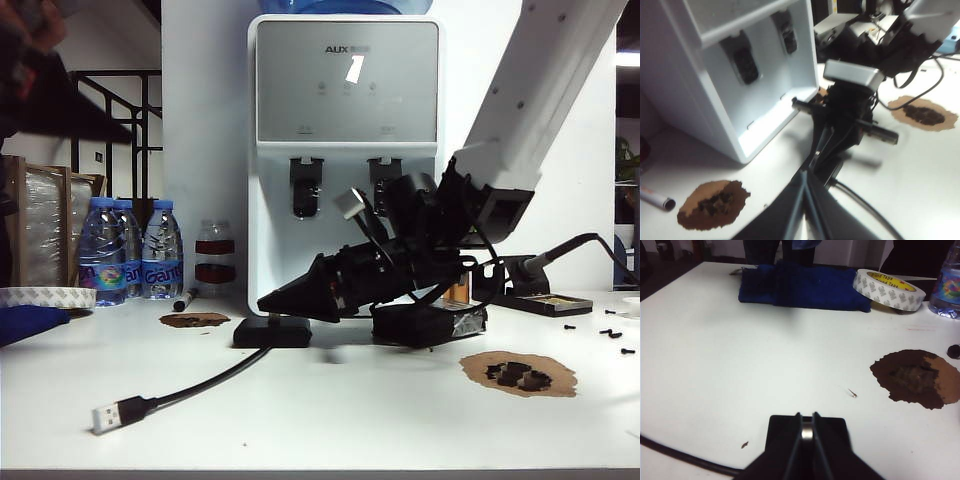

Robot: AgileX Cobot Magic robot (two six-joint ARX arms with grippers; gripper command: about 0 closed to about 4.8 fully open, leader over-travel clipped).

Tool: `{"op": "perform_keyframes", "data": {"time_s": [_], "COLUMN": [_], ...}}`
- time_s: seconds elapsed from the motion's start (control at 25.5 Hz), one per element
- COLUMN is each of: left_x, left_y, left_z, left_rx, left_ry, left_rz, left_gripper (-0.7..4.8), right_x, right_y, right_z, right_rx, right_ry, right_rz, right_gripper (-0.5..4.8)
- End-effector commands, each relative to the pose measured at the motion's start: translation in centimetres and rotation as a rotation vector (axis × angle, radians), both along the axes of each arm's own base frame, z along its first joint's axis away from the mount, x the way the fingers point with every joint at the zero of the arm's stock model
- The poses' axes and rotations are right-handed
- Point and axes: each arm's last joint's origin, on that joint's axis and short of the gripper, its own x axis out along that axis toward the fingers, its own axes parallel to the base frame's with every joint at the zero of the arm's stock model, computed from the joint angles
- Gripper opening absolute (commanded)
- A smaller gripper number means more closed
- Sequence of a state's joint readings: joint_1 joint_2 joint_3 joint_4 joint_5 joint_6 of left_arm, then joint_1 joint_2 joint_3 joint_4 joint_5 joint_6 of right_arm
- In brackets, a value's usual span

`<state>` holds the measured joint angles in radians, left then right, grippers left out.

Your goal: Take the USB flash drive out of the black sponge and insert it into the slot on top of the black USB adpator box.

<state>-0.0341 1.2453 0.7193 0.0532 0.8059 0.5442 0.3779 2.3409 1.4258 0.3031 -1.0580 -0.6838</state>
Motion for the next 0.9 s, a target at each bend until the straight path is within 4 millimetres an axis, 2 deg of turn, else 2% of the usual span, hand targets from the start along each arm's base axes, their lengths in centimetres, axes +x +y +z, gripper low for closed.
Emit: {"op": "perform_keyframes", "data": {"time_s": [0.04,0.16,0.39,0.59,0.9], "left_x": [0.9,1.0,1.0,1.0,0.9], "left_y": [-0.1,-0.4,-0.5,-0.5,-0.5], "left_z": [-0.7,-0.6,-0.6,-0.6,-0.7], "left_rx": [0.005,0.0,0.001,0.002,0.002], "left_ry": [-0.009,-0.035,-0.035,-0.034,-0.017], "left_rz": [-0.003,-0.019,-0.024,-0.021,-0.021], "left_gripper": [-0.05,-0.05,-0.05,-0.05,-0.05], "right_x": [-0.1,-0.4,0.2,0.4,0.5], "right_y": [-0.3,0.2,1.4,1.5,1.5], "right_z": [-0.9,-2.4,-1.6,-3.0,-2.8], "right_rx": [-0.011,-0.02,-0.022,-0.04,-0.043], "right_ry": [0.053,0.081,0.089,0.137,0.147], "right_rz": [-0.002,0.016,0.037,0.047,0.034], "right_gripper": [-0.03,-0.03,-0.02,-0.02,-0.02]}}
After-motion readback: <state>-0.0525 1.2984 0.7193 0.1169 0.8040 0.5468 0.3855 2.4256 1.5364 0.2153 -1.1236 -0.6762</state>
